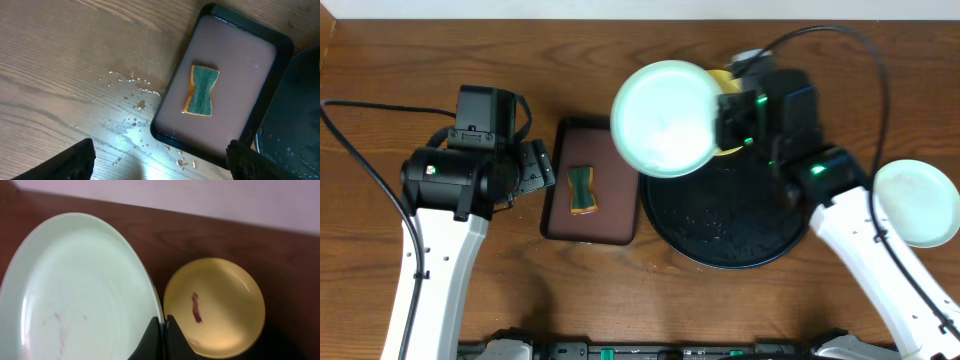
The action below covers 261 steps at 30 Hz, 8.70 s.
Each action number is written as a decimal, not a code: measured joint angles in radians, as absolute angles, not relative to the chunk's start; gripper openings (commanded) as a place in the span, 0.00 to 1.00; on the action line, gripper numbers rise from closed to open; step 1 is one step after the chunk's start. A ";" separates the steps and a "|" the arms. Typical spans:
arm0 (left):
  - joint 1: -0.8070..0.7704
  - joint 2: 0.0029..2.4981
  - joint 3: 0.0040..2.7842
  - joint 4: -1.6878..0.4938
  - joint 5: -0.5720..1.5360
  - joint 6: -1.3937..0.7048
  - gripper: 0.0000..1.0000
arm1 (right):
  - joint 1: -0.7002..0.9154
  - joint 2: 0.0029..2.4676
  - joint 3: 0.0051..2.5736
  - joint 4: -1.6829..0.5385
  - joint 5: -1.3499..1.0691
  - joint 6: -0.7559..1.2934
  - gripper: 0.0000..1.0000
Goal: Clean dirty plates on tray and stack at the side
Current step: 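Carry the plate right and stack it on the cleaned plate, then grip the yellow plate rim with the right gripper and pull it centered, then grasp the sponge from the small tray with the left gripper, then scrub the yellow plate with the sponge in the left gripper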
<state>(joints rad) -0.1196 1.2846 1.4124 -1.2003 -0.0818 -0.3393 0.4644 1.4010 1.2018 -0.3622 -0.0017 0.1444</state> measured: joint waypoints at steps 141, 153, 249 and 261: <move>-0.155 1.771 1.165 -0.850 0.127 -0.384 0.54 | 0.070 1.903 1.200 -0.768 -0.096 0.171 0.18; -0.238 1.877 1.165 -0.708 0.012 -0.384 0.10 | 0.070 1.903 1.200 -0.769 -0.096 0.170 0.18; -0.387 1.848 1.724 -1.164 -0.080 -0.435 0.07 | 0.114 1.903 1.199 -0.804 -0.131 0.165 0.01; -0.666 1.893 1.520 -0.648 0.162 -0.464 0.07 | 0.114 1.903 1.199 -0.803 -0.130 0.165 0.01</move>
